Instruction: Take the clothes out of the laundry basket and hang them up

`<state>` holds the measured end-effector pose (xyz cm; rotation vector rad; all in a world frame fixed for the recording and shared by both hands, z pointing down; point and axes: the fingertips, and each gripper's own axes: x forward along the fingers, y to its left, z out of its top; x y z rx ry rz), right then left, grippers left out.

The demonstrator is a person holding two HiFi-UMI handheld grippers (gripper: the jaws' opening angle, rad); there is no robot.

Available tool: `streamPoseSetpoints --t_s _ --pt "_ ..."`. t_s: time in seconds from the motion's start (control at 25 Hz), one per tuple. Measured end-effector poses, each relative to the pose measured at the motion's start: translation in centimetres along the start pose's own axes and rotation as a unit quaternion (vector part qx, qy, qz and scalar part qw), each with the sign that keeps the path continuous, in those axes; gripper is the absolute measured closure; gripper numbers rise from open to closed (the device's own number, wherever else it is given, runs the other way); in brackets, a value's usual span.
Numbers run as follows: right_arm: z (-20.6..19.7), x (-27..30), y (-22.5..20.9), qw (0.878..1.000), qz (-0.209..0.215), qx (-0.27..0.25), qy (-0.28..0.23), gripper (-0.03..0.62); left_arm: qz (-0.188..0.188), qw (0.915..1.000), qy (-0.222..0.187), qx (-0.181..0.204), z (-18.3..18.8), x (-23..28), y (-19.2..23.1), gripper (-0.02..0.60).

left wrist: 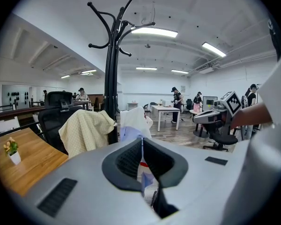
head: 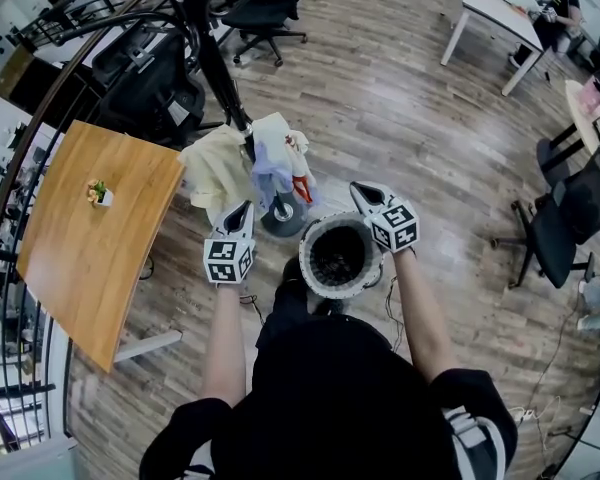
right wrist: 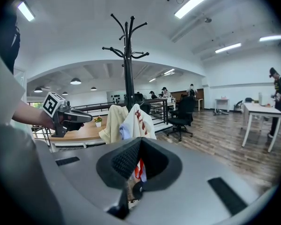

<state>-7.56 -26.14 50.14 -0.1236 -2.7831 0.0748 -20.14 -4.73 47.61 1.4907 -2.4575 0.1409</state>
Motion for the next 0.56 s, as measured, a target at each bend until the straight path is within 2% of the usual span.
streamPoseSetpoints --t_s 0.56 --pt "-0.87 -0.92 0.31 1.0 0.005 0.008 0.007 0.588 -0.002 1.0 0.002 0.003 -0.28 -0.51 -0.46 0.552"
